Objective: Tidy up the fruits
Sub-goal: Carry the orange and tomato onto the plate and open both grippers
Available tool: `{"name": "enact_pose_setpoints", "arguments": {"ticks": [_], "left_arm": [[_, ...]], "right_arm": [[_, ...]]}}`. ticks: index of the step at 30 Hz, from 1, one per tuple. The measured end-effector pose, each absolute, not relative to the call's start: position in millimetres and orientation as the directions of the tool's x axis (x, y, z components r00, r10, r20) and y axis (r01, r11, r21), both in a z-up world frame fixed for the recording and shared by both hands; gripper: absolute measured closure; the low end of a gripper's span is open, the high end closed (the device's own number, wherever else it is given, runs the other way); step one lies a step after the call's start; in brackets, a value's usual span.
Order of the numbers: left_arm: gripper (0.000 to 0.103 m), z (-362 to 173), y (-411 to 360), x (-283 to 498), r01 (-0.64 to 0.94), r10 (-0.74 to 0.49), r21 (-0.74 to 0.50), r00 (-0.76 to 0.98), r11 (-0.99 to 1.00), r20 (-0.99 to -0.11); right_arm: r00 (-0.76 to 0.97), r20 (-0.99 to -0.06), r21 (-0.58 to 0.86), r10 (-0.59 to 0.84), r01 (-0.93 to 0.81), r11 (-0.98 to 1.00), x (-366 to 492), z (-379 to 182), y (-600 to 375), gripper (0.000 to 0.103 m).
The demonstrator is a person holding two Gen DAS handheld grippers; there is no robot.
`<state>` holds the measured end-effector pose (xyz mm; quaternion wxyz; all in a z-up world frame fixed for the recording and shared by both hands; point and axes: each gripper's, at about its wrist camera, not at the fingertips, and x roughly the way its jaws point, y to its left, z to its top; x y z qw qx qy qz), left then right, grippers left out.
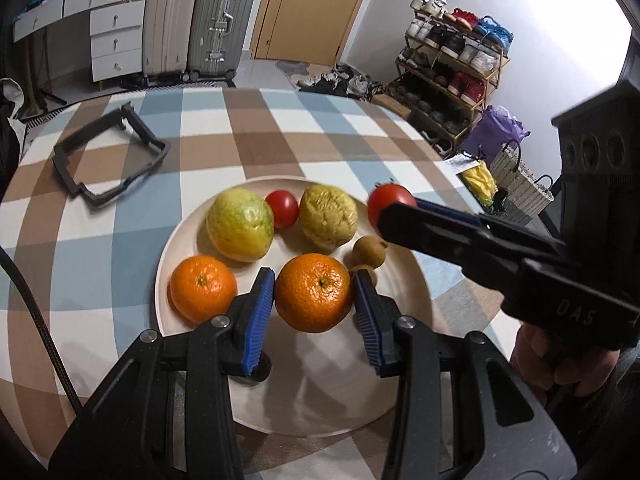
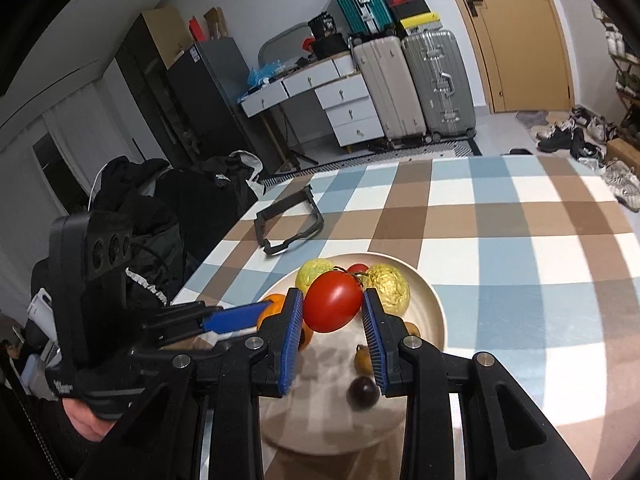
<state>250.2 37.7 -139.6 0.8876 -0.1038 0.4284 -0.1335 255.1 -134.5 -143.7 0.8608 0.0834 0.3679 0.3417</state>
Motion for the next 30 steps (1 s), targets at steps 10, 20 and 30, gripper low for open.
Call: {"name": "enact_pose_setpoints", "arguments": {"ticks": [10, 20, 30], "left_arm": [[0.065, -154.0, 38.7, 253.0, 0.153, -0.333, -0.303, 0.589, 0.94, -0.736], [0.065, -155.9, 39.6, 255.1, 0.146, -0.33, -0.304, 0.58, 0.942, -0.744], [0.063, -147.7, 43.0, 251.5, 0.134, -0.328, -0.311, 0.588, 0.941, -0.739]], "right_arm": [[0.419, -0.628, 0.397, 0.656, -0.553, 0.733, 276.4, -169.5, -105.8, 0.072], [0.417, -0.654, 0.368, 0.632, -0.554, 0.747, 280.7, -176.2, -94.3, 0.072], [0.451, -0.647, 0.37, 0.615, -0.52, 0.77, 281.8, -174.4, -101.6, 0.063]]}}
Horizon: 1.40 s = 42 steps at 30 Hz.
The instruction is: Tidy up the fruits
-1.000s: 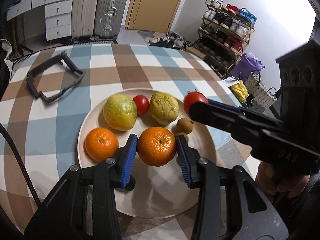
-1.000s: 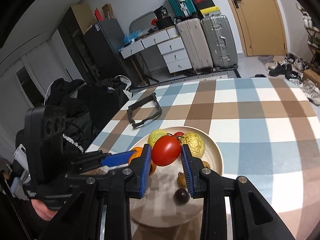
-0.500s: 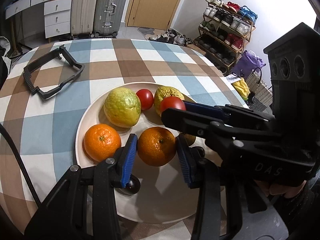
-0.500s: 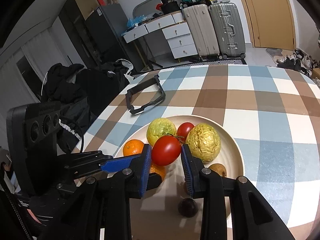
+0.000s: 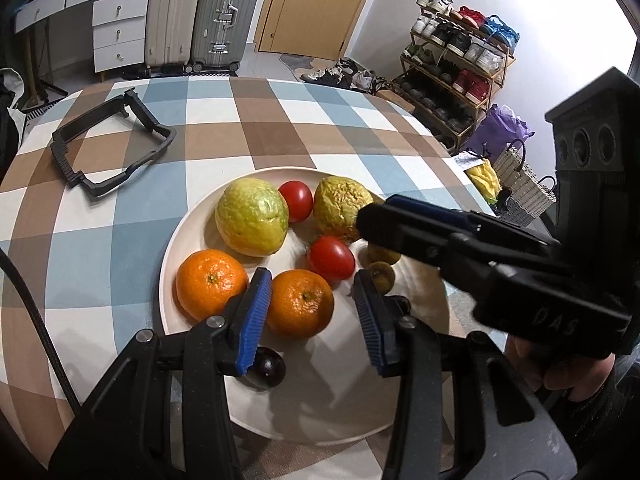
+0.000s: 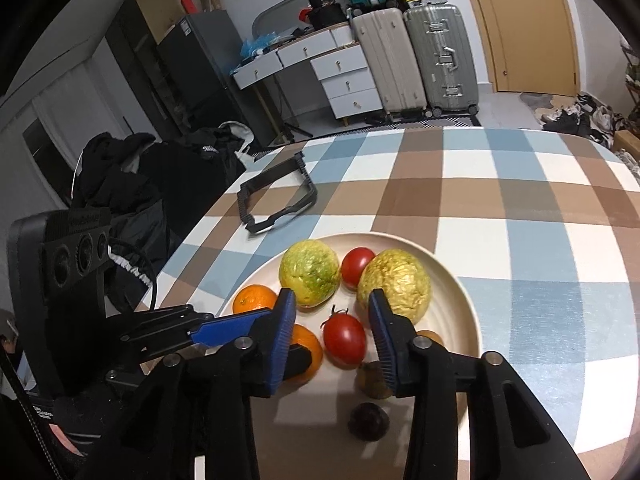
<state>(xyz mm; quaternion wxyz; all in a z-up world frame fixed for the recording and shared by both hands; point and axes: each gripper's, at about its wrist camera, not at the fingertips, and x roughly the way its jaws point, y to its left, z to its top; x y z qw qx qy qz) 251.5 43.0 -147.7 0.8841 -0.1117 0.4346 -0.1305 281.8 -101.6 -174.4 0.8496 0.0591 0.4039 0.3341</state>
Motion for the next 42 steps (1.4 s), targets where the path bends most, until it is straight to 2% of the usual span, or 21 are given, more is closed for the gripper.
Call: {"name": "enact_pose_setpoints", "arguments": {"ticks": [10, 13, 15, 17, 20, 21, 23, 25, 27, 29, 42], "left_arm": [[0.054, -115.4, 36.5, 225.8, 0.14, -0.301, -0.279, 0.639, 0.95, -0.708], [0.044, -100.8, 35.4, 214.4, 0.127, -0.272, -0.255, 0.673, 0.959, -0.688], [0.033, -89.2, 35.7, 205.2, 0.11, -0.244, -0.237, 0.704, 0.965, -0.667], [0.03, -77.5, 36.1, 195.5, 0.101, -0.226, -0.227, 0.736, 0.969, -0.639], [0.019, -56.9, 37.5, 177.4, 0.078, -0.184, -0.202, 0.791, 0.976, -0.584], [0.019, -49.7, 37.8, 170.1, 0.07, -0.168, -0.193, 0.81, 0.979, -0.562], [0.018, -36.9, 37.9, 156.6, 0.059, -0.142, -0.172, 0.838, 0.983, -0.527], [0.016, -26.8, 38.0, 145.0, 0.043, -0.12, -0.162, 0.858, 0.986, -0.499], [0.006, -16.6, 37.4, 132.0, 0.035, -0.104, -0.154, 0.877, 0.987, -0.469], [0.001, -8.1, 36.7, 118.9, 0.015, -0.073, -0.135, 0.897, 0.991, -0.435], [0.001, 21.5, 42.6, 43.7, -0.059, 0.025, -0.095, 0.947, 0.994, -0.321]], "right_arm": [[0.538, -0.586, 0.366, 0.606, -0.492, 0.79, 257.8, -144.5, -128.9, 0.052], [0.566, -0.561, 0.36, 0.603, -0.49, 0.794, 245.5, -131.7, -137.3, 0.05], [0.595, -0.543, 0.347, 0.593, -0.484, 0.803, 235.7, -122.4, -143.2, 0.044], [0.625, -0.517, 0.337, 0.585, -0.479, 0.81, 225.0, -113.8, -149.3, 0.03], [0.677, -0.465, 0.311, 0.57, -0.478, 0.821, 204.9, -97.4, -158.4, 0.028], [0.687, -0.451, 0.306, 0.57, -0.481, 0.822, 199.7, -92.8, -160.4, 0.025], [0.717, -0.411, 0.289, 0.563, -0.483, 0.826, 186.0, -81.6, -165.2, 0.013], [0.745, -0.368, 0.273, 0.557, -0.486, 0.83, 172.5, -71.3, -169.5, 0.011], [0.766, -0.33, 0.257, 0.552, -0.489, 0.833, 160.3, -61.9, -172.8, 0.005], [0.787, -0.295, 0.244, 0.541, -0.486, 0.84, 147.9, -53.8, -176.0, 0.003], [0.855, -0.181, 0.134, 0.487, -0.469, 0.873, 80.5, -30.2, -184.5, 0.0]]}}
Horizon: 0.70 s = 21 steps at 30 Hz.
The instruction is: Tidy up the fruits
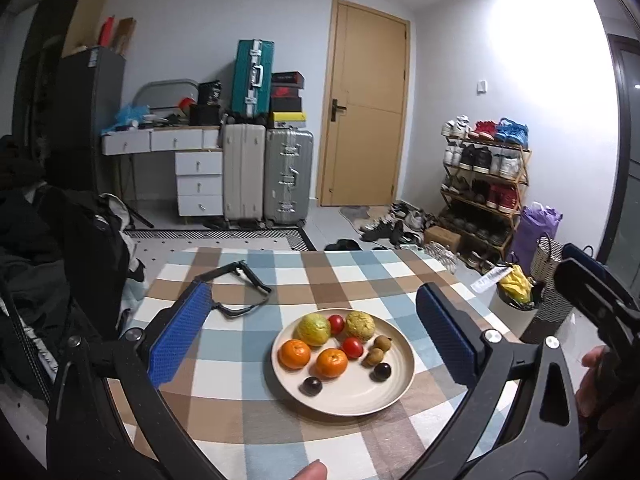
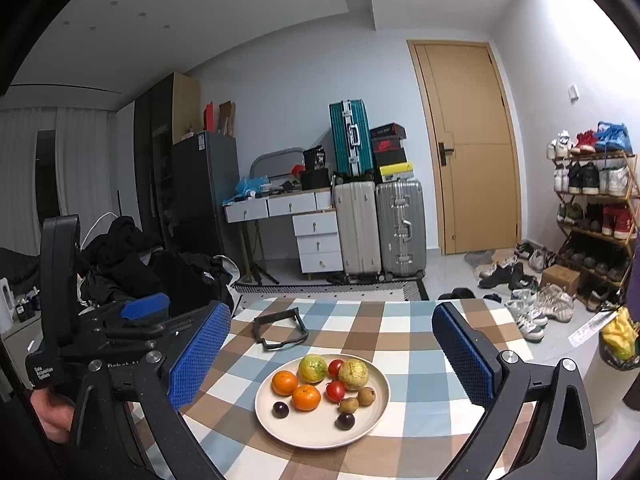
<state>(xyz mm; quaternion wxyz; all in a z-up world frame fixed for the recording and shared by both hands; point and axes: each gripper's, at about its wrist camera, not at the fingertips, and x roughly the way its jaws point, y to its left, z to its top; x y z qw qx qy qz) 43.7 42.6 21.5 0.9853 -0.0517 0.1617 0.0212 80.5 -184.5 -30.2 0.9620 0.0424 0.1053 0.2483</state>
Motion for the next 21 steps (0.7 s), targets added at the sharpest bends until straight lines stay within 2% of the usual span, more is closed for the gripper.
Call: {"name": "enact_pose_setpoints", "arguments": {"ticks": [7, 16, 21], "left_arm": [[0.001, -3.0, 52.8, 19.9, -0.098, 0.069, -0.086, 0.955, 0.992, -0.288], [0.001, -60.6, 54.5, 8.7, -0.106, 0.092, -0.034, 0.952, 0.994, -0.293], [0.001, -84.0, 51.5, 7.2, -0.109, 0.104, -0.001, 0.952, 0.994, -0.289]], "right_arm": [[0.883, -0.14, 0.076, 0.449, -0.442, 0.894, 55.5, -42.0, -187.0, 0.0], [0.902, -0.165, 0.027, 0.4, -0.401, 0.916, 45.2, -86.0, -189.1, 0.0], [0.908, -0.209, -0.012, 0.362, -0.373, 0.928, 48.5, -116.5, -185.3, 0.0]]}}
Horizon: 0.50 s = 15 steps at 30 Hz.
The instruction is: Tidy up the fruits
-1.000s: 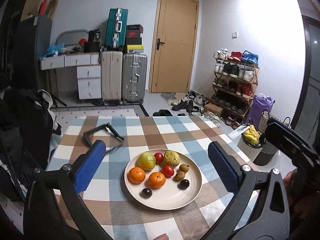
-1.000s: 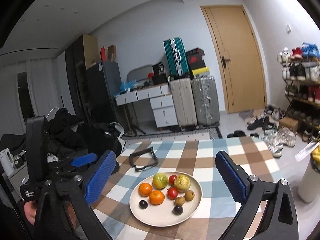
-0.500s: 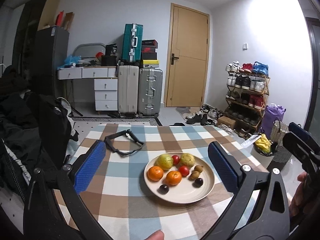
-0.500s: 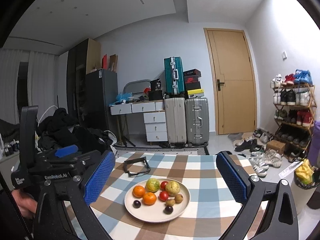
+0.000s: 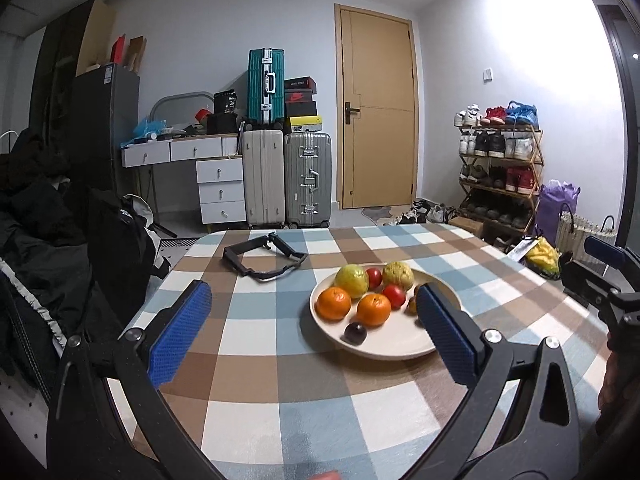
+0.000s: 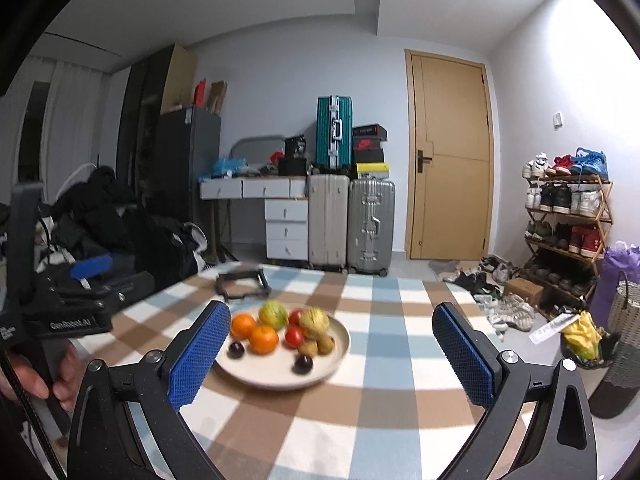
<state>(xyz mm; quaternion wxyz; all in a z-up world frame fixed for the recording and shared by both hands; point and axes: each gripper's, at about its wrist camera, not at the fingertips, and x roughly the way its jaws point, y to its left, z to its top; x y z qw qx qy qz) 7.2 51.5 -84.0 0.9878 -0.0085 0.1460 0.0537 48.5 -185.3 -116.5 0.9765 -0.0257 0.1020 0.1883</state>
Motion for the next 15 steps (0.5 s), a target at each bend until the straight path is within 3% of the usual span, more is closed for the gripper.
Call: {"name": "enact_pose_setpoints", "arguments": {"ticks": [15], "left_arm": [[0.001, -112.5, 57.5, 28.7, -0.127, 0.116, -0.015, 0.94, 0.992, -0.321]], "right_arm": [[0.897, -0.296, 0.038, 0.329, -0.334, 0.942, 67.7, -154.8, -191.9, 0.0]]}}
